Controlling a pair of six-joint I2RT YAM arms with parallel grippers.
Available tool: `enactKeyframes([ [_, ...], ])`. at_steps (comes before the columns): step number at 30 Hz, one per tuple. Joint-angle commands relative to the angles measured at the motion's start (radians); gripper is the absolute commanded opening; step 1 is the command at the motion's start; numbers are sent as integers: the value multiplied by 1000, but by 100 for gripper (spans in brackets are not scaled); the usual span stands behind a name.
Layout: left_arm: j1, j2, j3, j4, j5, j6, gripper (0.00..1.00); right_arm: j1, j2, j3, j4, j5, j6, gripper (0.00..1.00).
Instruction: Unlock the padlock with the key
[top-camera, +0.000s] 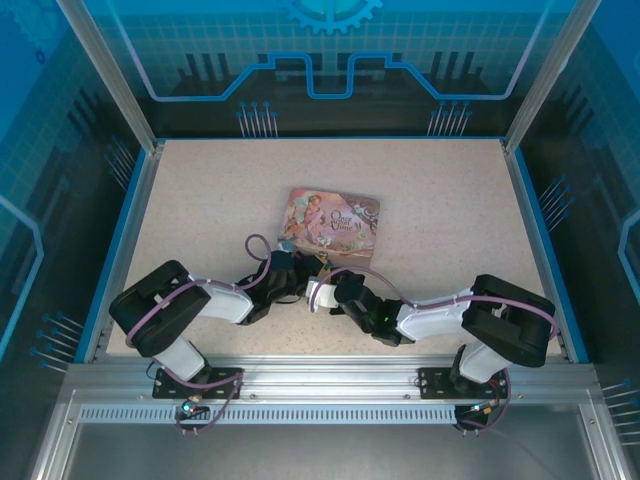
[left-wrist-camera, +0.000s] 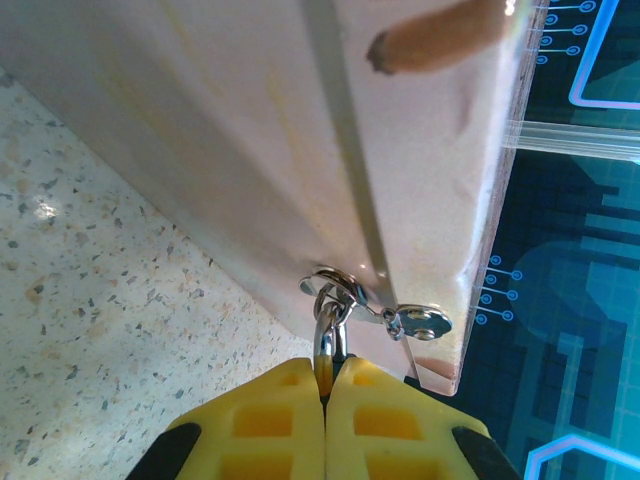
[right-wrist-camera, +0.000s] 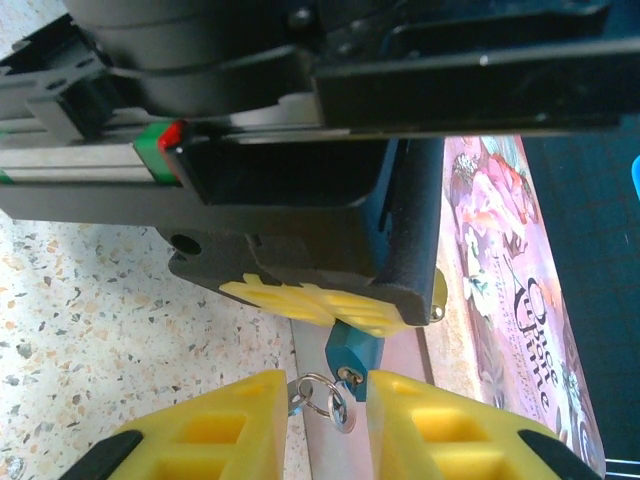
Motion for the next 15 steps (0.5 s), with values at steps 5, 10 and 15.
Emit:
enactKeyframes([
  [5,9,-67,1,25,7,9,0,-21,-2,3,6,-9,-13,28],
  [10,27,-86,4,10,18,10,0,-51,-51,-18,-24,-55,-15,29],
  [15,30,-104,11,-18,21,21,0,-89,-90,-24,-18,-104,-29,29],
])
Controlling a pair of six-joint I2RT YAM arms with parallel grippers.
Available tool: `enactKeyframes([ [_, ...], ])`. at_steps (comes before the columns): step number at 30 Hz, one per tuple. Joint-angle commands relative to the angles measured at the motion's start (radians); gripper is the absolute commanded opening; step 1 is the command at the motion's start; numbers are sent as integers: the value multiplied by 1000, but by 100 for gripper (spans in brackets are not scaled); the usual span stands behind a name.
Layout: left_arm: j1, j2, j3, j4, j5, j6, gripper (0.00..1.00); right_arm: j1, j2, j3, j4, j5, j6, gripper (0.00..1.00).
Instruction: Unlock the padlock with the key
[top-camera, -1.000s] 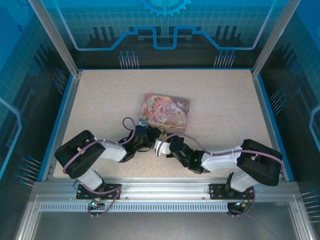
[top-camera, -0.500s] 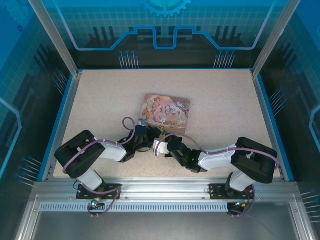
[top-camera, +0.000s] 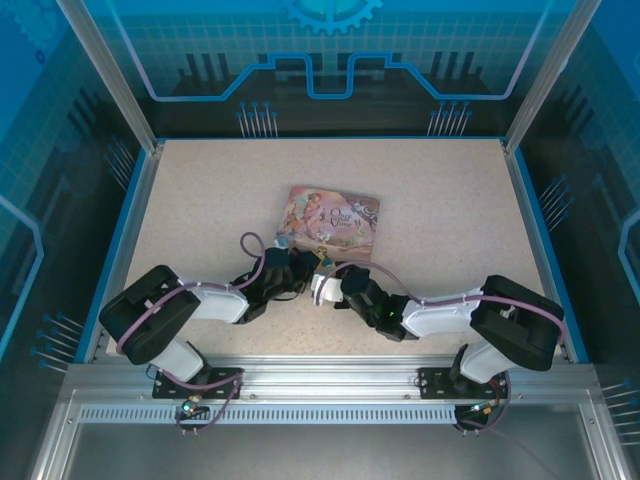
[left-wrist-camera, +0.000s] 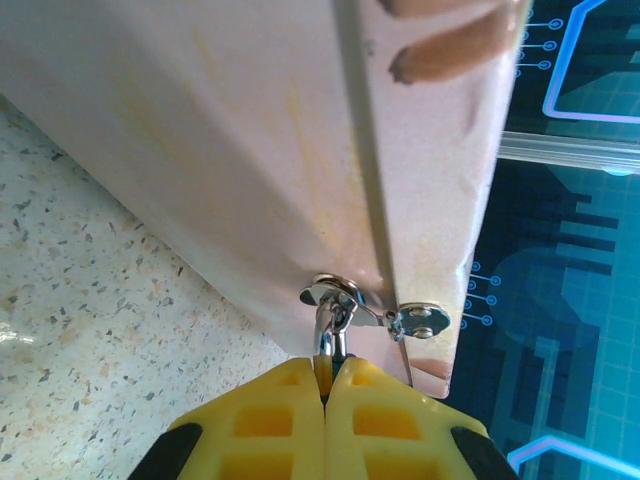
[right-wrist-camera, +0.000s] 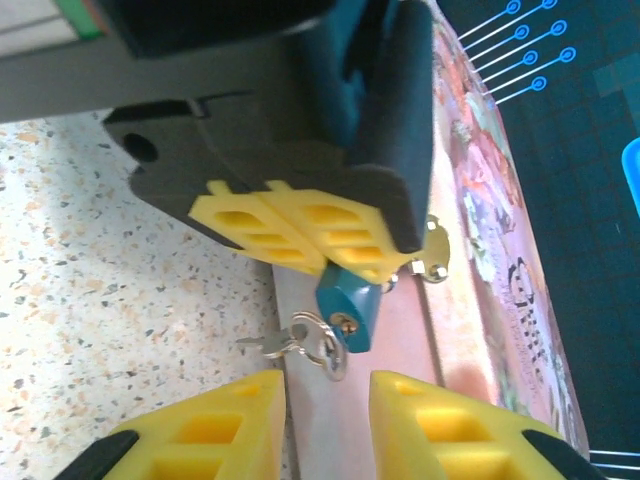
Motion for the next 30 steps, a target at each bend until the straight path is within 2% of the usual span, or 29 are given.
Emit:
enactKeyframes([
  [1,7,-43,12,16,19,19,0,-35,-53,-17,-3,-72,1,29],
  [3,6,-45,16,7,22,22,0,-58,-76,-13,-29,-122,13,29],
  [8,7,-51,22,2,22,23,0,-65,-67,-3,-51,-147,0,29],
  [30,8,-45,16,26,35,11,0,-30,46,40,17,-79,-24,27],
])
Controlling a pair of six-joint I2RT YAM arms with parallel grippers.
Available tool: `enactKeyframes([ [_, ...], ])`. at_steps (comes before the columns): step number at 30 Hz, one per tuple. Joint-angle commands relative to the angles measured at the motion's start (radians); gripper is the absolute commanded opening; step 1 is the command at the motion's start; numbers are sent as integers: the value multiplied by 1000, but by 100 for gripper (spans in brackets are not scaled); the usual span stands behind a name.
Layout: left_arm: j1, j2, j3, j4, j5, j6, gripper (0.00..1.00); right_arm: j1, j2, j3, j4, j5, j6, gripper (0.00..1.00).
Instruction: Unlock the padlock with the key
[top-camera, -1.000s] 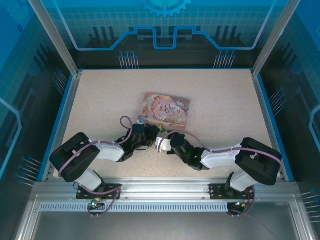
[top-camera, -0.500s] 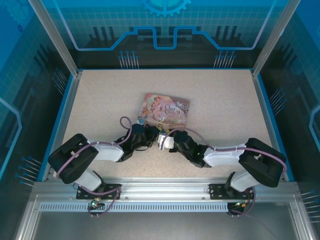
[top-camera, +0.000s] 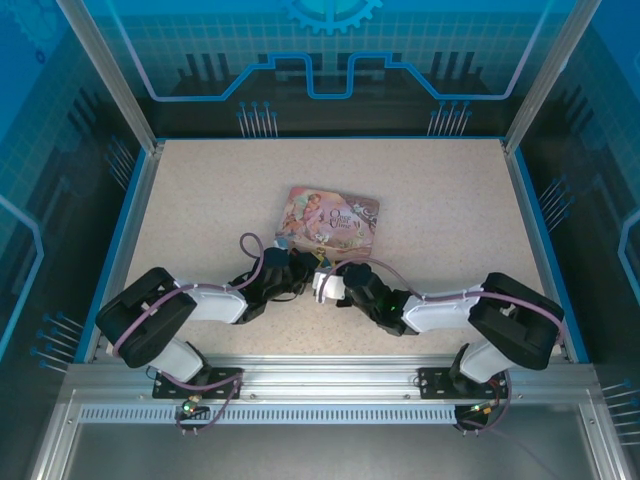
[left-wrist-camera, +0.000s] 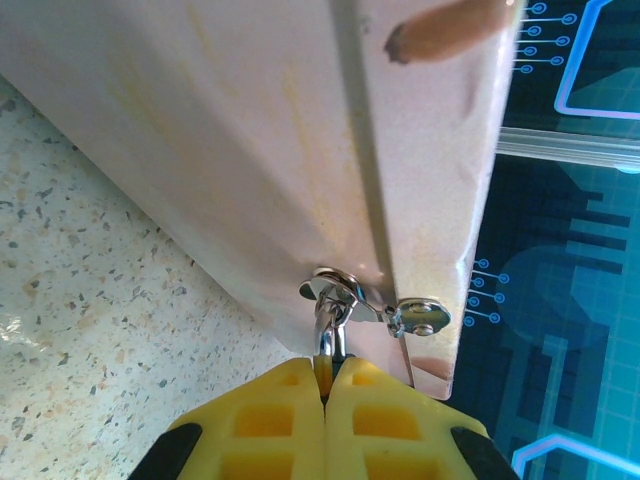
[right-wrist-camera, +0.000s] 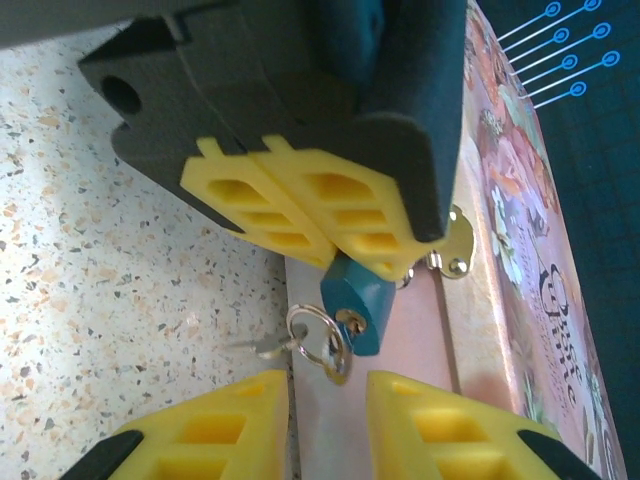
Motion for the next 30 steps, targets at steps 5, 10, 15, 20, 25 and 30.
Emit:
enactKeyframes([
  [5,6,-22,14,69,25,7,0,21,42,45,50,33,8,25],
  [10,7,-21,14,76,25,7,0,21,48,52,56,36,17,22],
  [15,6,-15,12,82,28,2,0,20,60,62,50,43,20,13],
  [20,7,-15,9,86,25,1,0,17,68,68,38,64,37,5],
  [25,7,-16,6,92,21,0,0,19,52,109,-70,85,142,0],
  [30,7,-20,9,77,18,1,17,43,63,115,-78,139,162,0],
])
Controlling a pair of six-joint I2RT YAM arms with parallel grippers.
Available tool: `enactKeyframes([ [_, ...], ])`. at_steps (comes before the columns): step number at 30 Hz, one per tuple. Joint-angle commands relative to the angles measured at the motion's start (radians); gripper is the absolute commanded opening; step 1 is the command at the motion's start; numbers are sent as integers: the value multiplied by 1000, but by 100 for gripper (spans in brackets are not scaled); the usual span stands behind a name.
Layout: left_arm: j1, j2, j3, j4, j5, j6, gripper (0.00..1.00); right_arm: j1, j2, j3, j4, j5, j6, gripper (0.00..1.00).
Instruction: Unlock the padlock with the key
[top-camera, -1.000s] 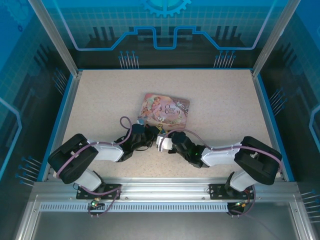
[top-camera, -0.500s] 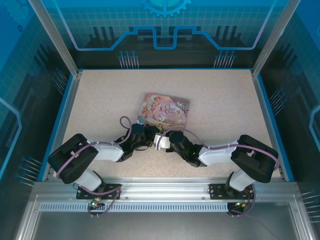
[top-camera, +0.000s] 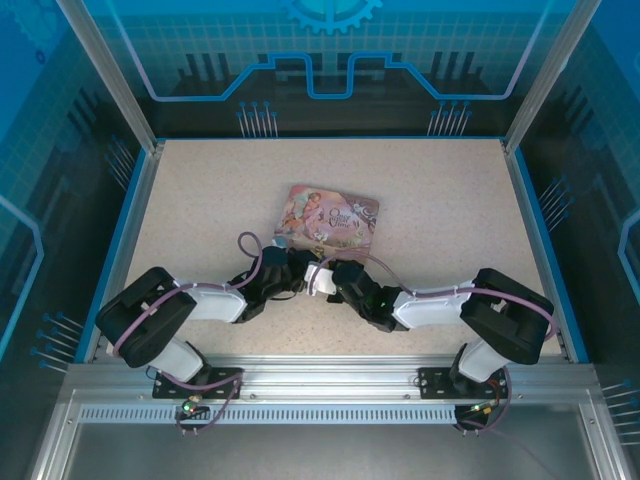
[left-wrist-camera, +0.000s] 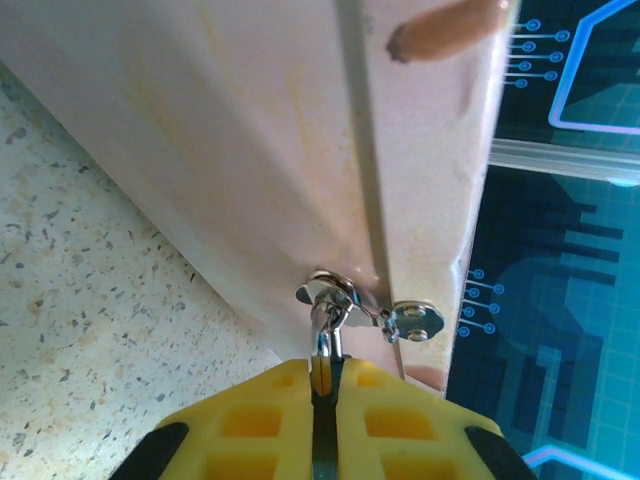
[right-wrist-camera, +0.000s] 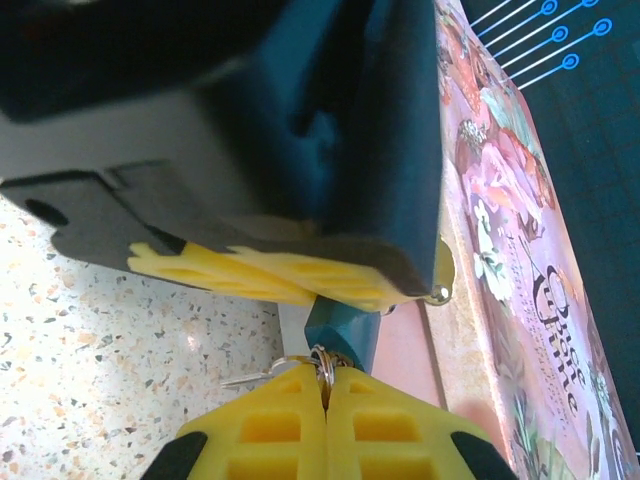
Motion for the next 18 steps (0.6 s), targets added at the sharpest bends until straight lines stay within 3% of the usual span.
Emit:
enactKeyframes([
  [1,-3,-22,7,74,19,3,22,16,22,28,-14,72,45,0],
  [5,-3,-28,-3,71,7,-3,29,17,46,40,-4,80,32,0],
  [10,-3,-26,-5,70,9,-3,31,18,50,43,-9,76,31,0],
  [13,-3,-23,-16,70,4,-13,39,20,45,49,-37,74,39,0],
  [18,29,-37,-84,91,-11,-41,41,41,46,55,-68,103,43,0],
])
